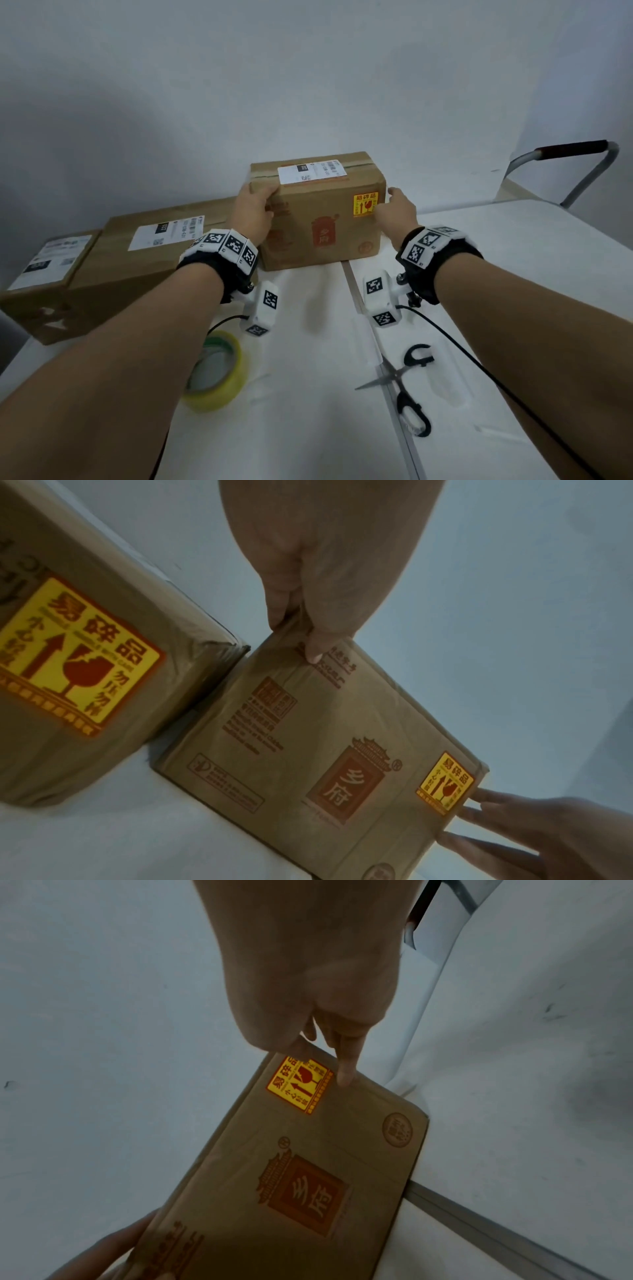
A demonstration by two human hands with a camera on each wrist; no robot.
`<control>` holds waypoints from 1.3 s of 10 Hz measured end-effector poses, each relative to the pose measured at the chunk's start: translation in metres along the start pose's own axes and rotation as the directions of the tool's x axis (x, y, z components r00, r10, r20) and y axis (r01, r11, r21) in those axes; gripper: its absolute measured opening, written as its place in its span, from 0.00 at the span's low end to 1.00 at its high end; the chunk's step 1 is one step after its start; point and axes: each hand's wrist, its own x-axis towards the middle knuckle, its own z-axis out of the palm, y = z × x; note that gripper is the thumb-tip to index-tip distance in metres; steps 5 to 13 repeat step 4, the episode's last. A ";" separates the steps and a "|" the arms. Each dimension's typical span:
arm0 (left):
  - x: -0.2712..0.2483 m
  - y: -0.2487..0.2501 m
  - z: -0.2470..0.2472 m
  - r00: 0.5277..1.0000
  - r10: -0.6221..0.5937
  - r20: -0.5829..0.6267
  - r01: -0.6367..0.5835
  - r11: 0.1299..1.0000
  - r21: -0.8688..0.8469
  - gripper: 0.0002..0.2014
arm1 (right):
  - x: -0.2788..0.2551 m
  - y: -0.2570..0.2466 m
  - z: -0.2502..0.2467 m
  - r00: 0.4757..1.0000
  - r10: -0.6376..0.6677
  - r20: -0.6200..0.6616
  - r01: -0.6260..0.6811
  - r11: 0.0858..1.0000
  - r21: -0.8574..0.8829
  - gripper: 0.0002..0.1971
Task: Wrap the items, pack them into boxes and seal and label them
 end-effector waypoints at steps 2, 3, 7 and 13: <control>-0.014 -0.002 -0.007 1.000 0.010 0.029 -0.010 1.000 0.008 0.32 | -0.006 0.003 -0.004 0.999 0.033 -0.006 -0.034 0.993 -0.111 0.26; -0.023 -0.001 -0.014 1.000 0.014 0.010 -0.015 0.999 0.030 0.33 | -0.015 -0.001 -0.001 1.000 0.001 -0.017 -0.002 0.994 -0.109 0.23; -0.036 0.005 -0.026 1.000 0.006 0.017 -0.006 1.000 0.018 0.32 | -0.020 -0.005 0.003 1.000 -0.021 -0.014 0.019 0.996 -0.092 0.22; -0.036 0.005 -0.026 1.000 0.006 0.017 -0.006 1.000 0.018 0.32 | -0.020 -0.005 0.003 1.000 -0.021 -0.014 0.019 0.996 -0.092 0.22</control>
